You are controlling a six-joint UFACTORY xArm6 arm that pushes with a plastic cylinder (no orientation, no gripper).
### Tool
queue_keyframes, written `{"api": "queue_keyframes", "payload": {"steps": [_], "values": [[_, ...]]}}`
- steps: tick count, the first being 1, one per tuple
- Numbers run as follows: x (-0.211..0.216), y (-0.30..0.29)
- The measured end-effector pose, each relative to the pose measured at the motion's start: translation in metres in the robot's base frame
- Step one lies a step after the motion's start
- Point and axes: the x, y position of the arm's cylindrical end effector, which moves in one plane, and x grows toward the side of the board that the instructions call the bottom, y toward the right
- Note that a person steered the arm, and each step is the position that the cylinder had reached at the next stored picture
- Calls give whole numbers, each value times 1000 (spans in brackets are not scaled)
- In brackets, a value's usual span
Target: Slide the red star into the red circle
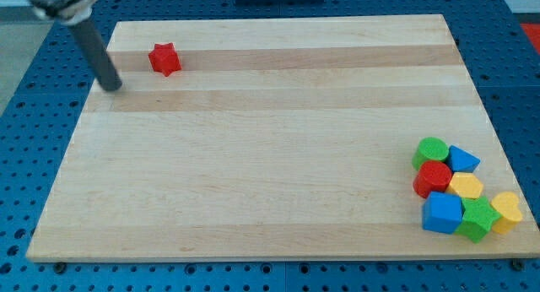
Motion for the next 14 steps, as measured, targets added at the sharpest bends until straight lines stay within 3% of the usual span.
{"api": "queue_keyframes", "payload": {"steps": [1, 2, 7, 10, 13, 14], "values": [[-55, 31], [-49, 69], [90, 93], [138, 216], [159, 116], [176, 158]]}}
